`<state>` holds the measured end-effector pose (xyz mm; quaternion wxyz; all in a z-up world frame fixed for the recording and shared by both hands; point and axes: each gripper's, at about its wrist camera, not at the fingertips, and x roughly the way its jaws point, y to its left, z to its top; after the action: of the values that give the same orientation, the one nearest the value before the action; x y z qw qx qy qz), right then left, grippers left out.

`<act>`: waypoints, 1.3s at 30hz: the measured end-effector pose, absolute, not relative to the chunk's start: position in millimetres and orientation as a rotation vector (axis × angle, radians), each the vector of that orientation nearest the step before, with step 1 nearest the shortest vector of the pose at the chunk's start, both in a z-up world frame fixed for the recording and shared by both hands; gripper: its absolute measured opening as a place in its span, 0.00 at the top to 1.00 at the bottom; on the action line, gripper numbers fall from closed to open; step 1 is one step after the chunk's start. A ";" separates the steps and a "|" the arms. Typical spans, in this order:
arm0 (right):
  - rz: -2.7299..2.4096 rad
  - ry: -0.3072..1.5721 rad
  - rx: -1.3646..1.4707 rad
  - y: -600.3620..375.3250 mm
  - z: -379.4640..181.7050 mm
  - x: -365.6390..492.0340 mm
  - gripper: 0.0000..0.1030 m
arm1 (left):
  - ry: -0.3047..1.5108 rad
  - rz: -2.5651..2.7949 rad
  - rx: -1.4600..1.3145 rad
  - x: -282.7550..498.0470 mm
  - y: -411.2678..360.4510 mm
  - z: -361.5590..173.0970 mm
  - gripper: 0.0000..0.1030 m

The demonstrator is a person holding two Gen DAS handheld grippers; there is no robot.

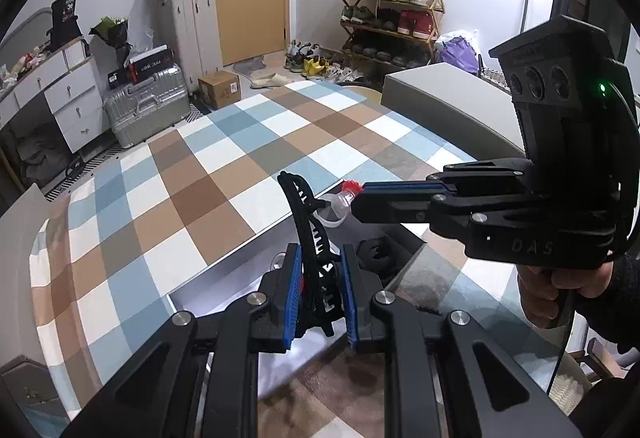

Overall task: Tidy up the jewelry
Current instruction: 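Lower the claw clip into the box with the left tool while the right tool drops the hair tie there, then withdraw both tools from the box back to the last items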

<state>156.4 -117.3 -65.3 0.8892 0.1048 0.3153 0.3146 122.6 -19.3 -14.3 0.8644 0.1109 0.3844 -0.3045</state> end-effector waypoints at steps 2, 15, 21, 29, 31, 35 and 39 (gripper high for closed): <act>0.651 0.664 0.212 -116.9 -68.6 159.5 0.93 | 0.817 -0.642 0.229 125.1 -19.7 -17.2 0.87; 0.626 0.706 0.196 -113.6 -82.0 171.6 0.93 | 0.873 -0.661 0.231 140.8 -23.1 -28.6 0.87; 0.615 0.707 0.187 -112.6 -82.9 174.6 0.90 | 0.860 -0.660 0.253 143.0 -23.8 -31.0 0.85; 0.593 0.704 0.202 -123.0 -80.7 165.7 0.81 | 0.838 -0.591 0.224 139.6 -12.5 -28.0 0.49; 0.589 0.695 0.211 -126.6 -78.3 162.0 0.76 | 0.830 -0.584 0.207 136.3 -10.6 -25.7 0.49; 0.576 0.677 0.224 -132.5 -72.8 154.7 0.54 | 0.813 -0.547 0.165 131.4 -8.1 -22.7 0.49; 0.540 0.634 0.240 -139.8 -65.2 142.9 0.27 | 0.797 -0.498 0.028 123.7 0.9 -23.1 0.49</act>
<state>142.9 -139.8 -65.2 0.9076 0.1165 0.3071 0.2614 123.7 0.9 -23.1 0.8915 0.0137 0.3840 -0.2397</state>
